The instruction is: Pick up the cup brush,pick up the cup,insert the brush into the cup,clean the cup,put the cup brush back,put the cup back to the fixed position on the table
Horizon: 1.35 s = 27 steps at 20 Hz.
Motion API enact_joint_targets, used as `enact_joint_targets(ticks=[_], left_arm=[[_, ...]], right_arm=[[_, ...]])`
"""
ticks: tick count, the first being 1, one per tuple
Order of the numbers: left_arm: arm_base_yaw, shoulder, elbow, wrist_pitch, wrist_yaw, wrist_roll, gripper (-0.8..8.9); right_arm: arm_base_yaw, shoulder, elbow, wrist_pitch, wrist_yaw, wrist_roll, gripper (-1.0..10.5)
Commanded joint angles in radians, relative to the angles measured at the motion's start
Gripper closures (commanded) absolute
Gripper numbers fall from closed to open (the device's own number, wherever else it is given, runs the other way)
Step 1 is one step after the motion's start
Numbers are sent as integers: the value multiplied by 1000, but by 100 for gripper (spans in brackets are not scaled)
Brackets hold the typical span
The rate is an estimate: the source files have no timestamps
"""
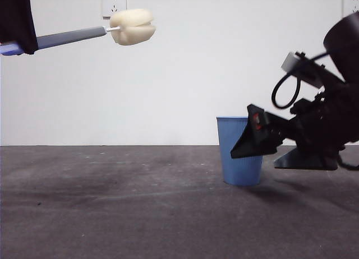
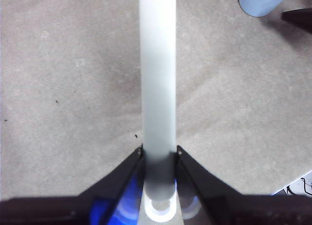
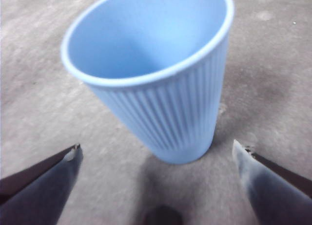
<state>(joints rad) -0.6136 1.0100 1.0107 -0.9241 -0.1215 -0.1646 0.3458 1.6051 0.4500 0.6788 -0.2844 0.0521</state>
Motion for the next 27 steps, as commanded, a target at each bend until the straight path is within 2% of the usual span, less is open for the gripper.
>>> enact_joint_targets(ticks=[1, 7, 14, 19, 22, 25, 27], left_arm=[[0, -2, -7, 3, -2, 8, 821], [0, -2, -7, 3, -2, -1, 821], [0, -2, -7, 7, -4, -15, 821], [0, -2, -7, 7, -4, -18, 821], [0, -2, -7, 8, -5, -18, 821], [0, -2, -7, 8, -5, -18, 821], [0, -2, -7, 7, -5, -16, 821]], right_arm=[[2, 64, -12, 87, 4, -8, 383], [4, 190, -2, 279, 3, -6, 384], [15, 260, 89, 292, 3, -7, 388], [16, 260, 113, 286, 34, -4, 558], [17, 260, 113, 277, 51, -4, 736], [17, 260, 113, 277, 51, -4, 804], [17, 260, 113, 277, 50, -5, 949]])
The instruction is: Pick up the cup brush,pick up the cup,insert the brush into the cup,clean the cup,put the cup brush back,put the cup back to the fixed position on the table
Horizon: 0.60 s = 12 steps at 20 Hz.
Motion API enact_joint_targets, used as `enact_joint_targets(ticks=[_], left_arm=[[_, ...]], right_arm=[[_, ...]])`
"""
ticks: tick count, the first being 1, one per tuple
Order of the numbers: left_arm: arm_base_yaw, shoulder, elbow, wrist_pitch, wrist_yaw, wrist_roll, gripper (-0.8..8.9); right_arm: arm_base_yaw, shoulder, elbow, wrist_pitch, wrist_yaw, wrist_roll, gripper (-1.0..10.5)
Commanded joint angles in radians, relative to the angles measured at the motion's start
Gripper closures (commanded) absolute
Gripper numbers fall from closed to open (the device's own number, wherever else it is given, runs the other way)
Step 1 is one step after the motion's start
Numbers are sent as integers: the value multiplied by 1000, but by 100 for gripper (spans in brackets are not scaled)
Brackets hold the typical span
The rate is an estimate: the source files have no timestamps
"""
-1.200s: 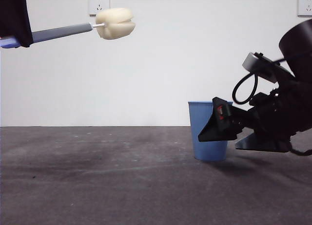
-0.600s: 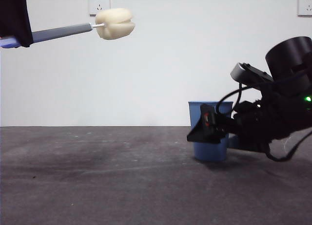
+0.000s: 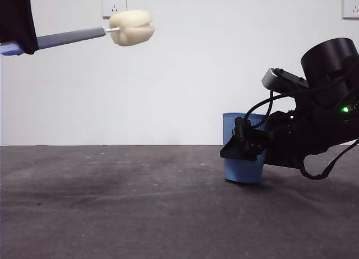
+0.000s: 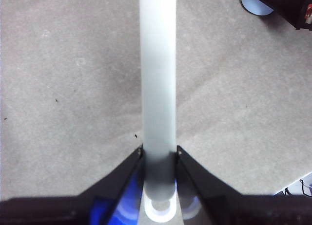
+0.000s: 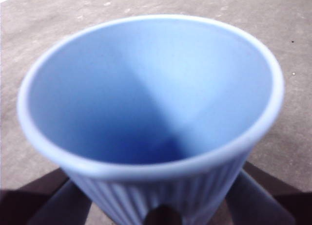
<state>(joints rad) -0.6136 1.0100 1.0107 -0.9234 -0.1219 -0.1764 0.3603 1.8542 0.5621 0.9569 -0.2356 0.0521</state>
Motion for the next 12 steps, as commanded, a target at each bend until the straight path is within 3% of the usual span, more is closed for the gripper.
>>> enact_joint_targets(ticks=[1, 5, 9, 12], left_arm=[[0, -2, -7, 5, -5, 0, 821], [0, -2, -7, -8, -5, 66, 822], [0, 3, -7, -39, -1, 187, 822], [0, 8, -7, -51, 5, 263, 822]], right_arm=[[3, 11, 1, -1, 0, -5, 963], [10, -56, 1, -114, 0, -14, 963], [26, -288, 29, -454, 16, -159, 963], [43, -404, 117, -786, 92, -276, 963]])
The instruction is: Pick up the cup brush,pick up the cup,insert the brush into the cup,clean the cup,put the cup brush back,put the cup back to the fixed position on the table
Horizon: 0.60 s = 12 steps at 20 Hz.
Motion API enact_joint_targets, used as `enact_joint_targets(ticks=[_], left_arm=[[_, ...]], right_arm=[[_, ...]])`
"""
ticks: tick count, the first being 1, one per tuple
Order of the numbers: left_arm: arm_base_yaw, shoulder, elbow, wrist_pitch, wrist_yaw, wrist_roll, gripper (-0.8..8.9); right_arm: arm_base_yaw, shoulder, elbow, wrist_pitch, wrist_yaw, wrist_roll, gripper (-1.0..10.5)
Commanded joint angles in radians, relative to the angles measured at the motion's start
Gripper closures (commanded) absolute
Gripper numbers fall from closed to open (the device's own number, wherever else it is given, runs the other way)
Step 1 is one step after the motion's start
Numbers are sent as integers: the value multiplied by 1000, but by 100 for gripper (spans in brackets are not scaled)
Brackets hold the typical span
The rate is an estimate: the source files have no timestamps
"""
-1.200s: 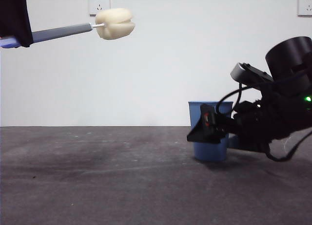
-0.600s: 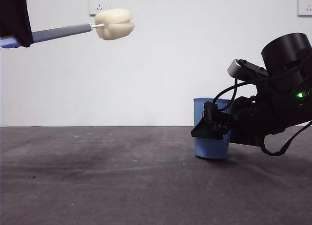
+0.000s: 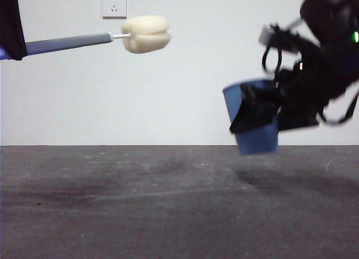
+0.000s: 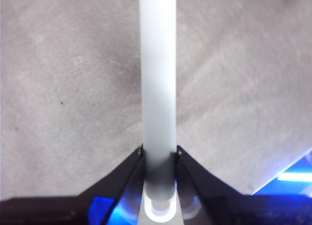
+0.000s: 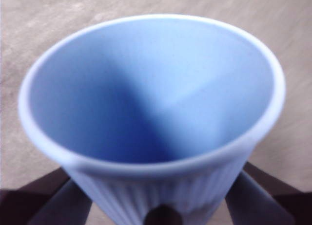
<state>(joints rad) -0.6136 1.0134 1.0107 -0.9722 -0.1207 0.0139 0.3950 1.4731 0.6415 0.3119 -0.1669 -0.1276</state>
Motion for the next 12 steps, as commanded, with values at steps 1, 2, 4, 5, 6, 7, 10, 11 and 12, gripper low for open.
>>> enact_joint_targets(ticks=[1, 2, 4, 5, 6, 7, 10, 11, 12], left_arm=[[0, 5, -7, -8, 19, 100, 822], [0, 5, -7, -12, 29, 126, 823], [0, 5, -7, -21, 43, 175, 822], [0, 7, -7, -26, 43, 201, 822], [0, 11, -7, -36, 43, 229, 822], [0, 17, -7, -57, 45, 262, 823], [-5, 61, -7, -121, 57, 333, 823], [-10, 78, -7, -115, 69, 333, 823], [-11, 92, -7, -99, 74, 335, 822]], right_arm=[[14, -35, 74, -249, 39, -138, 963], [22, -39, 108, -346, 64, -171, 963], [40, -39, 163, -500, 118, -240, 963], [51, -39, 185, -562, 146, -284, 963], [63, -39, 209, -621, 179, -326, 963], [74, -39, 232, -671, 222, -370, 963], [108, -39, 299, -789, 340, -473, 963], [120, -39, 315, -806, 362, -502, 963], [132, -39, 329, -821, 386, -538, 963]])
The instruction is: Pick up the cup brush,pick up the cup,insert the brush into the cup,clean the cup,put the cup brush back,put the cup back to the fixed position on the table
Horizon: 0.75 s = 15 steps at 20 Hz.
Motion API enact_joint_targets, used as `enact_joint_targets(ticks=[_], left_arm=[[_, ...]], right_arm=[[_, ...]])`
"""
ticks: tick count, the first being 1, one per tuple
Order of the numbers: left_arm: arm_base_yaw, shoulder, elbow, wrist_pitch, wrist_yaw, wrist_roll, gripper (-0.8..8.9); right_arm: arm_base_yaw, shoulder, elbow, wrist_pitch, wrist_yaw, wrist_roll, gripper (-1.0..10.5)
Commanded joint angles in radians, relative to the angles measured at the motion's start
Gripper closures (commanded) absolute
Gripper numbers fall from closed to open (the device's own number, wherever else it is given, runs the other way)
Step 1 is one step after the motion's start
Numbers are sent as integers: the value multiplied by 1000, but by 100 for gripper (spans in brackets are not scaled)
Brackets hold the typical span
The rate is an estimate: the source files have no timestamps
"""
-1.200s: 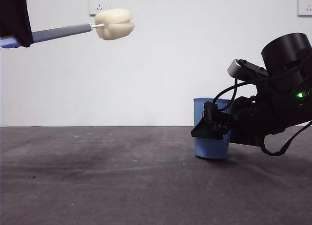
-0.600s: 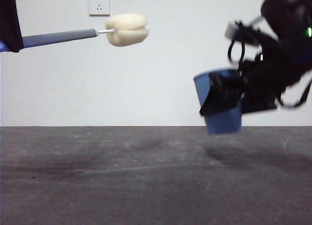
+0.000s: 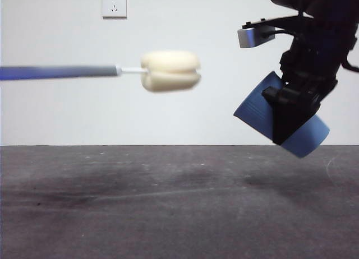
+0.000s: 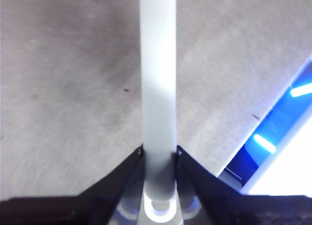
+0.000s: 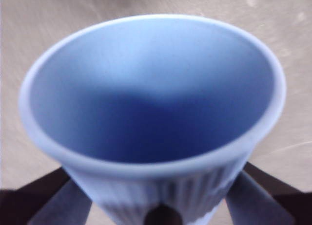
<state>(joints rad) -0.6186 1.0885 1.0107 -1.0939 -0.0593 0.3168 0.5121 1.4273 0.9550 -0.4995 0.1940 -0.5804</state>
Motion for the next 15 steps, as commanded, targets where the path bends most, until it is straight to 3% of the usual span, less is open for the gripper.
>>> enact_joint_targets(ticks=[1, 3, 7, 15], left_arm=[[-10, 27, -7, 38, 13, 34, 822], [-21, 40, -7, 52, 21, 37, 822], [-52, 63, -7, 54, 38, 52, 822], [-114, 146, -7, 92, 37, 51, 822]], right_arm=[[28, 6, 23, -27, 53, -124, 963], [56, 7, 25, -73, 109, -215, 963], [105, 7, 26, -82, 217, -318, 963], [204, 7, 26, -80, 285, -399, 963]])
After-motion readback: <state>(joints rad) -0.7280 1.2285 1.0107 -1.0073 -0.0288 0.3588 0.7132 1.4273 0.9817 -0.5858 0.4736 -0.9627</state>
